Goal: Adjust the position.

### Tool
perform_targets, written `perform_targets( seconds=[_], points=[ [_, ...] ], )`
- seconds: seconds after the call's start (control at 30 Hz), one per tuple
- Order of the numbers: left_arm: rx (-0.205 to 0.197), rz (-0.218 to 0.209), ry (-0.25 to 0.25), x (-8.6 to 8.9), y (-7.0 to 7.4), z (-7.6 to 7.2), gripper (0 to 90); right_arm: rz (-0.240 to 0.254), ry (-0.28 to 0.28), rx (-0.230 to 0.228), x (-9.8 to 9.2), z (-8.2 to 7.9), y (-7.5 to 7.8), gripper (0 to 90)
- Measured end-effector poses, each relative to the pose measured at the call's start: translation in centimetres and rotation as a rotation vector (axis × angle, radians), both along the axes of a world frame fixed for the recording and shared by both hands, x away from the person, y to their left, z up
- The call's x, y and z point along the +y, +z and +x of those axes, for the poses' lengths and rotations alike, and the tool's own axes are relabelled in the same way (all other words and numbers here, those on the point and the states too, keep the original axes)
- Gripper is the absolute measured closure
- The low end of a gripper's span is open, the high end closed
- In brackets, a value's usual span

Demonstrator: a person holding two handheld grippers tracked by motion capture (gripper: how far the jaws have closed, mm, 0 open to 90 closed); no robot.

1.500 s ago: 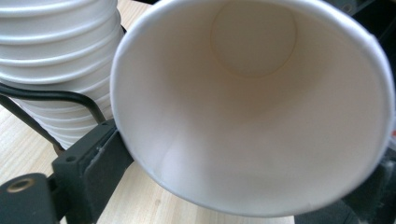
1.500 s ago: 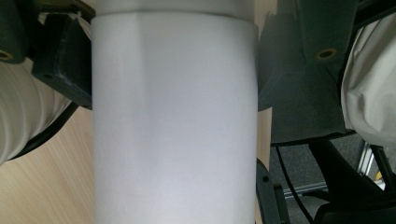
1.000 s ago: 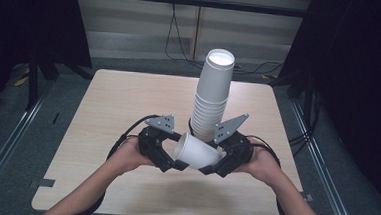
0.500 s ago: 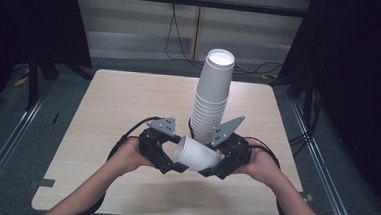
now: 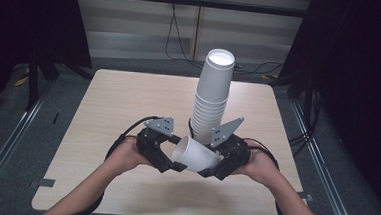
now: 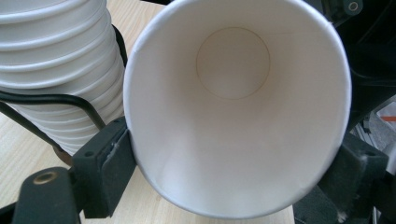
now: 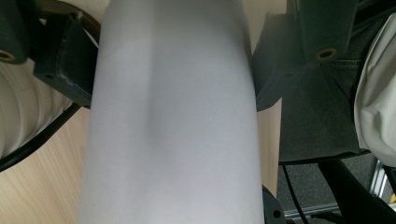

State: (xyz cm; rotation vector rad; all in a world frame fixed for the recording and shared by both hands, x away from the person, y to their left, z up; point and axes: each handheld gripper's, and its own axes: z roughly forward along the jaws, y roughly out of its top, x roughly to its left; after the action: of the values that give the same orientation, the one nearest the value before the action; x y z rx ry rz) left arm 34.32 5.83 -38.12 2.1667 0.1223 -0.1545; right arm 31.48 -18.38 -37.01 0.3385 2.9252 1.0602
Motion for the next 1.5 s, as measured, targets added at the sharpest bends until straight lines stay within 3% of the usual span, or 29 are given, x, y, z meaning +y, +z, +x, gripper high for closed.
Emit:
perform_targets(
  seconds=[0.4,0.63,0.77,0.9,1.13,1.5],
  points=[
    [0.001,0.024,0.007,0.1,0.1,0.1,15.7,0.006,-0.028,-0.006,-0.2,0.0,-0.2,15.4],
    [-0.026,0.103,0.017,0.5,0.2,0.1,15.4,0.023,-0.065,-0.001,-0.8,0.1,-0.3,13.5],
    [-0.027,0.110,0.035,0.8,0.1,0.0,15.2,0.032,-0.096,0.007,-1.3,0.2,-0.4,12.8],
    [-0.038,0.152,0.032,1.0,0.2,0.1,15.2,0.036,-0.117,0.006,-1.8,0.1,-0.8,12.2],
    [-0.035,0.176,0.042,1.3,0.1,0.2,15.0,0.032,-0.141,-0.028,-2.3,0.0,-1.7,12.3],
    [-0.035,0.215,0.066,2.2,0.3,0.5,15.1,0.032,-0.175,-0.033,-2.8,-0.1,-2.6,12.3]
  ],
)
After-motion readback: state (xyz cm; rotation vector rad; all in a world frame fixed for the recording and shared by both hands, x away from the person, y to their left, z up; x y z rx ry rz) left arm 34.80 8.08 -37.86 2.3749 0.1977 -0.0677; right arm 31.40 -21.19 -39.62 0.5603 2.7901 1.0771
